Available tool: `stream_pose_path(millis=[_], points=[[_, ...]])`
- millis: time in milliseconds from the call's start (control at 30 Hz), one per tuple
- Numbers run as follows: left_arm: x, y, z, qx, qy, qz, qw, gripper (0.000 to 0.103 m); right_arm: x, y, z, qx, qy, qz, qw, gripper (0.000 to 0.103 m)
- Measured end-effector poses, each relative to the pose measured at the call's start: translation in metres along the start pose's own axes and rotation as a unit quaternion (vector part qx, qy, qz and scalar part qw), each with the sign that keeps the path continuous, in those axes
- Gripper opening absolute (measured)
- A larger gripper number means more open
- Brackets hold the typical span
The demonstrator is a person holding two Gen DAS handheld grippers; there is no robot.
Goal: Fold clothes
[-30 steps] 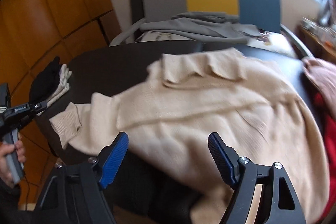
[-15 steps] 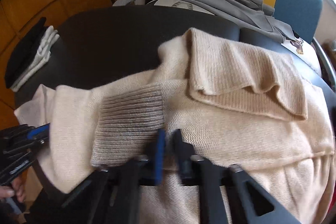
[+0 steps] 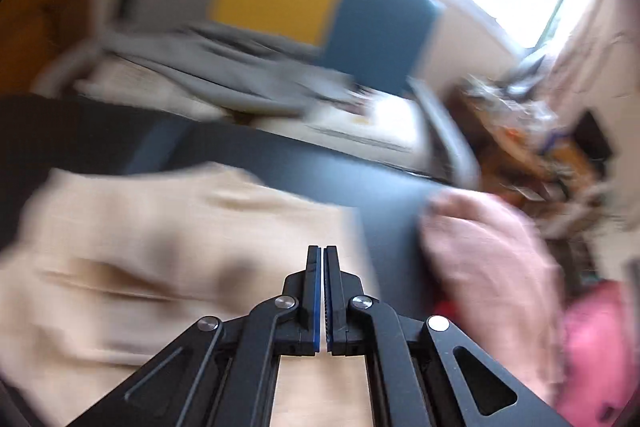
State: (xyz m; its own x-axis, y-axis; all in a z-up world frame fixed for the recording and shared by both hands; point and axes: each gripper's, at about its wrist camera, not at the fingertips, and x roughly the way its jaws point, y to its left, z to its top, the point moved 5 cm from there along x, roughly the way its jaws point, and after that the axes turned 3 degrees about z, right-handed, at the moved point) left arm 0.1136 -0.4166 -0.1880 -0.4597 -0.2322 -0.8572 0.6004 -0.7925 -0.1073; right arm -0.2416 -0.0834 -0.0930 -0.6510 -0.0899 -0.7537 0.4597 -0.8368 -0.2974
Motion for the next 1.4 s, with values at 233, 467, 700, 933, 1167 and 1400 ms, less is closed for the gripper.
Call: stream_pose_path(millis=[233, 467, 700, 933, 1167, 1400], points=[[-0.001, 0.002, 0.015, -0.069, -0.015, -0.035, 0.9969, 0.010, 0.014, 0.018, -0.037, 0.162, 0.075, 0.339, 0.924, 0.005], [0.008, -0.007, -0.004, -0.055, 0.001, -0.035, 0.9979, 0.011, -0.027, 0.133, -0.068, 0.035, 0.046, 0.354, 0.934, 0.056], [0.007, -0.013, -0.011, -0.013, -0.017, -0.026, 0.9994, 0.013, -0.053, 0.216, -0.068, -0.204, -0.024, 0.247, 0.947, 0.072], [0.009, -0.008, -0.013, 0.005, -0.025, -0.028, 0.9993, 0.013, -0.020, 0.204, -0.043, -0.157, -0.011, 0.208, 0.965, 0.008], [0.027, 0.008, 0.020, 0.007, -0.015, -0.002, 0.9999, 0.016, 0.000, 0.057, 0.012, -0.066, -0.038, 0.055, 0.996, 0.008], [0.030, 0.028, 0.072, -0.034, -0.009, 0.055, 0.9979, 0.013, 0.034, -0.144, 0.047, 0.073, -0.004, -0.122, 0.990, 0.008]])
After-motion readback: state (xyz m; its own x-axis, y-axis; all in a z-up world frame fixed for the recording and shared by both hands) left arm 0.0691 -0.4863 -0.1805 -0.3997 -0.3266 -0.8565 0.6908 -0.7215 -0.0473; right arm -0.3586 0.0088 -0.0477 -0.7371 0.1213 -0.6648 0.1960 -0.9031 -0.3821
